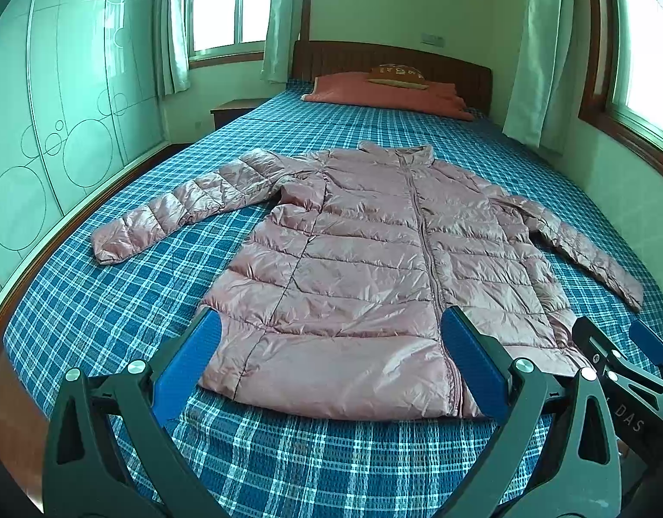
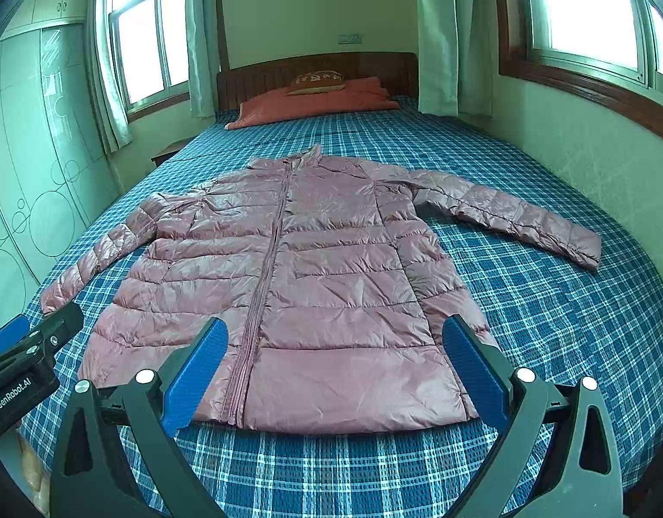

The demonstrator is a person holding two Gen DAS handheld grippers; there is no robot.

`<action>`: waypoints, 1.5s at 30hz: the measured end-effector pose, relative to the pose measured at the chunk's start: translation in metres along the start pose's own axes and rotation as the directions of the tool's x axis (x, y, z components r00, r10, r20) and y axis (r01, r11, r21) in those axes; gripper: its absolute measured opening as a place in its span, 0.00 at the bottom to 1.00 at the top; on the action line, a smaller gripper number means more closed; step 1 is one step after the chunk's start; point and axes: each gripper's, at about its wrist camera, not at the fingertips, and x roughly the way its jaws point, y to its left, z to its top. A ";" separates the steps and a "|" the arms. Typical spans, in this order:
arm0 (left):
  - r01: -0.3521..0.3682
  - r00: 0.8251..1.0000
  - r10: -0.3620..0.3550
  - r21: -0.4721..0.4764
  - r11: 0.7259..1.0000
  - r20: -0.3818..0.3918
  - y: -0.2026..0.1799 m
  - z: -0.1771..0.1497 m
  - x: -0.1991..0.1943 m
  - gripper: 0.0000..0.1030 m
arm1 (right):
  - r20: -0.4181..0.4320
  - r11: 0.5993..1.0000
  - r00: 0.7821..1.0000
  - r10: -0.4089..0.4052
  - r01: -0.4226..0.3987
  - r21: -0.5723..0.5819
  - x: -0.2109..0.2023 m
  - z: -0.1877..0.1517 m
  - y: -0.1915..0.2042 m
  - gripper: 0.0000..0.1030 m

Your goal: Fold large clothes

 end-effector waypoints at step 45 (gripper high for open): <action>-0.009 1.000 0.009 0.003 1.000 -0.017 0.002 -0.006 0.001 0.98 | -0.004 1.000 1.000 -0.002 0.002 -0.002 0.000 -0.001 0.000 0.96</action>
